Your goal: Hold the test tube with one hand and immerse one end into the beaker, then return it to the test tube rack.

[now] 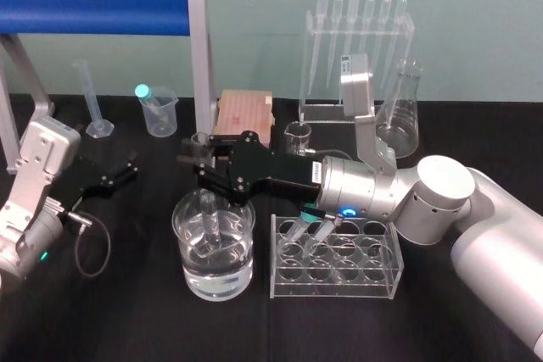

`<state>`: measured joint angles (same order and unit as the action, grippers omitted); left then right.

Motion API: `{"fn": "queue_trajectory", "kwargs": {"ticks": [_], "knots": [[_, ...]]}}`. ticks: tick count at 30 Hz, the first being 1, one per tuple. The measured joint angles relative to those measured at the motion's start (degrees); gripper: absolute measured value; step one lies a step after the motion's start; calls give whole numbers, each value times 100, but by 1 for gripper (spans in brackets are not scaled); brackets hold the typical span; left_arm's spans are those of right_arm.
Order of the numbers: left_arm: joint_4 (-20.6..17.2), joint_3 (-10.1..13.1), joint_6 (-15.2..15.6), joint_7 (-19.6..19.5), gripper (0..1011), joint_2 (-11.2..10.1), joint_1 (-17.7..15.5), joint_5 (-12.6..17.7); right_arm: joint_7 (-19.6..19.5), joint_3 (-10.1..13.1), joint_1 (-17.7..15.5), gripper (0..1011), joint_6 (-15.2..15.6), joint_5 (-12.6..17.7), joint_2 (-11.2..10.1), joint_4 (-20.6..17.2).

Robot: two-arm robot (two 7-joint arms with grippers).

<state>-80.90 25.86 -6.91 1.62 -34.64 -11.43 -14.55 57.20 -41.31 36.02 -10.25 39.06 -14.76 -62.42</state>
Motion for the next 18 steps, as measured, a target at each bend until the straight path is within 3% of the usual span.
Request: {"fn": "queue_trajectory", "kwargs": {"ticks": [18], "knots": [[0,0,0,0,1000,0,0,0,0,0,0,243,0,0,0,0]]}}
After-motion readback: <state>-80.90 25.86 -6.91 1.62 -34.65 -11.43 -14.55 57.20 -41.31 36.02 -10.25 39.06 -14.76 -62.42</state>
